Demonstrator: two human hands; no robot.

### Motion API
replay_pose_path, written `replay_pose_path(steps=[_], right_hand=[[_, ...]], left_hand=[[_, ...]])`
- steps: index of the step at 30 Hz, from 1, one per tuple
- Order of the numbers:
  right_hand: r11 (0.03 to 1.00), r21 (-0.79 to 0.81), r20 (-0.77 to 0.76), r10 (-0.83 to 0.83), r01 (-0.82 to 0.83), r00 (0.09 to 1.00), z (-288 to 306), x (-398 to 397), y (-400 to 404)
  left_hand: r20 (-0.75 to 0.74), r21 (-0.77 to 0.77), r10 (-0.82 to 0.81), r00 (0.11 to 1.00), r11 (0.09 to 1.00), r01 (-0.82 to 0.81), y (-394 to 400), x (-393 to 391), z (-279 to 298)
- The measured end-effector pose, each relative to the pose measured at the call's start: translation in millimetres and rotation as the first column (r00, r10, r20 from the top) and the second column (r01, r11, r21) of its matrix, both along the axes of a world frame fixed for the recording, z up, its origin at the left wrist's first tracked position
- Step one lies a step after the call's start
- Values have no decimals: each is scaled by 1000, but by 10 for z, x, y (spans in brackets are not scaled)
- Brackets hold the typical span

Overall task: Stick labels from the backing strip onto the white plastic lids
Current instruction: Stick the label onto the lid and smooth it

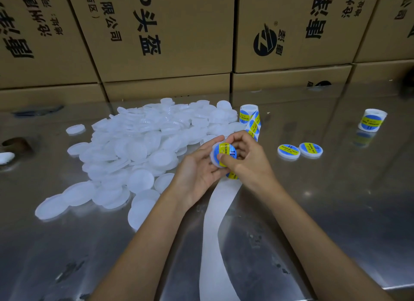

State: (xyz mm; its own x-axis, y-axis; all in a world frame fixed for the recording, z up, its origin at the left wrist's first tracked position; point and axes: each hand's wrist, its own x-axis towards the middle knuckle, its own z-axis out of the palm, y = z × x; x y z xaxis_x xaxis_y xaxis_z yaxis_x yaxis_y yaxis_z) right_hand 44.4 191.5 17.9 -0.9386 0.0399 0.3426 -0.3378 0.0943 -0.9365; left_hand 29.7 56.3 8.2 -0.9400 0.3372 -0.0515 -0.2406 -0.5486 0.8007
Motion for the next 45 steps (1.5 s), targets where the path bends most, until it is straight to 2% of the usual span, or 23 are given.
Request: replay_pose_path(steps=[17,21,24,29,33,35,37,40,42,45], right_hand=[[997,68,-74,-37,42,997,-121,-88,5],[957,220,-137,-161,189,977,-173,-118,26],[927,266,-135,-234,263,963,-200,-127,41],[845,459,-70,-274,274,959,-272,-121,26],[855,452,-47,-262,254,964,-261,-127,25],[865,428,-58,-265,264,963,-244,-130,29],[875,388,-70,-284,288,956,-234,-135,55],[881,365,-79,-292,300,953,-234,-153,114],[875,389,-102,-269,288,958,-235,-149,133],[880,403,-135,-213,250,968,-236,-137,139]], left_hand=[[-36,-63,5,999,998,-7,50,50,21],[-8,-3,26,1000,1000,-26,53,71,55],[24,91,41,999,995,-43,46,75,74],[10,174,33,999,984,-34,52,82,66],[-36,150,8,999,989,-3,47,73,62],[-73,100,32,997,995,-24,56,59,54],[-146,-58,95,985,993,-104,71,57,31],[-314,-315,176,933,908,-277,72,65,-21],[-378,-381,202,903,856,-350,54,73,-28],[-413,-408,204,887,830,-381,23,90,7]])
